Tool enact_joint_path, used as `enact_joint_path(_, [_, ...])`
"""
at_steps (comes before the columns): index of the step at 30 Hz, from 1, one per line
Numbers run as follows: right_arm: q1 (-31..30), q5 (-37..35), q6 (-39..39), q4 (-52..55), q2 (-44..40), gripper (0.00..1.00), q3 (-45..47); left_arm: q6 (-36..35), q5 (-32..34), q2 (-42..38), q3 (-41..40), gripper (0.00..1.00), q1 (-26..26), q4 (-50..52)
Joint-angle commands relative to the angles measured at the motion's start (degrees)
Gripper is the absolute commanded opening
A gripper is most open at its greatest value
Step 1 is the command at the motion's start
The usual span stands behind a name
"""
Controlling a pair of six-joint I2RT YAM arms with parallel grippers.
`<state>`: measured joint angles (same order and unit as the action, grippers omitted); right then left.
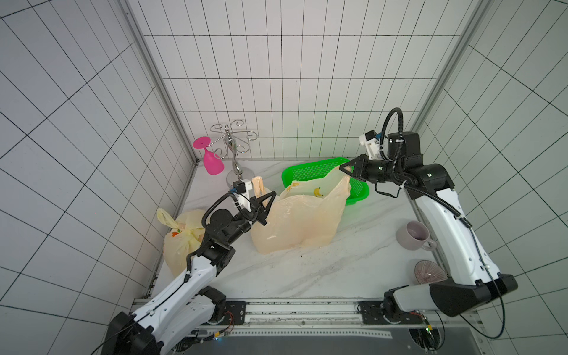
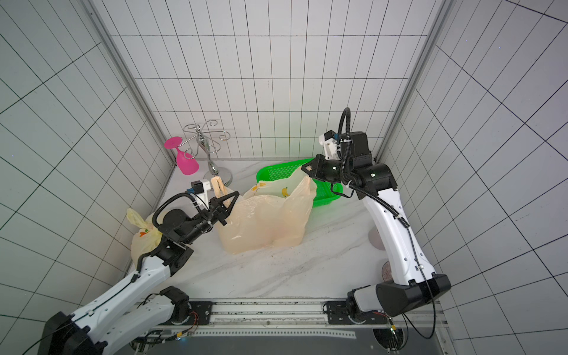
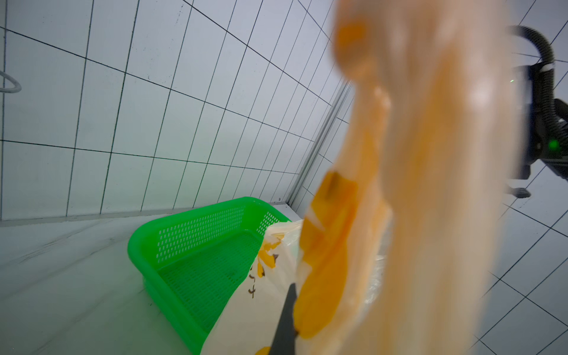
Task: Place the peach into a plastic bag & tie a knot
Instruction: Cross the plastic bag at the center of the board.
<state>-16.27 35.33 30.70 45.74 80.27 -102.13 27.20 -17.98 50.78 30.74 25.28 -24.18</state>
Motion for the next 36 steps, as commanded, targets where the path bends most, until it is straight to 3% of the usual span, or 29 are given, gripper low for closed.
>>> enact_joint_path(1, [0.4,8.1,5.0,-7.1,-0.9,0.02,-5.7,-1.8,2.9,-2.9,-0.8,0.00,-2.2,6.6])
enact_joint_path(7, [0.5,10.9,7.8,-11.3,-0.3,0.05,-4.4,-3.9,4.4,-6.1,1.7,0.00,-4.5,14.5])
enact_joint_path(14, [0.5,15.4,4.5,-15.9,3.1,0.14,2.3,-4.0,14.4,-2.3,3.8,0.00,-5.8,19.6])
enact_joint_path(20, [0.5,20.6,4.8,-21.5,4.5,0.21,6.1,-4.2,14.1,-0.9,4.8,0.00,-5.8,18.8])
enact_joint_path(24, [2.0,22.5,2.3,-20.2,2.4,0.41,5.7,-4.3,12.0,-1.0,5.1,0.00,-5.8,17.9])
enact_joint_path(29, [7.0,20.9,-5.6,-12.6,-2.3,0.68,6.9,-4.5,14.1,0.1,5.8,0.00,-5.9,19.6])
enact_joint_path(34, [8.8,8.9,-15.7,-7.6,-10.4,0.96,16.5,-4.1,15.8,1.5,7.5,0.00,-5.9,21.2])
enact_joint_path(36, [8.8,2.0,-18.9,-9.5,-13.5,0.99,22.5,-4.0,15.4,1.9,8.0,0.00,-5.9,21.4])
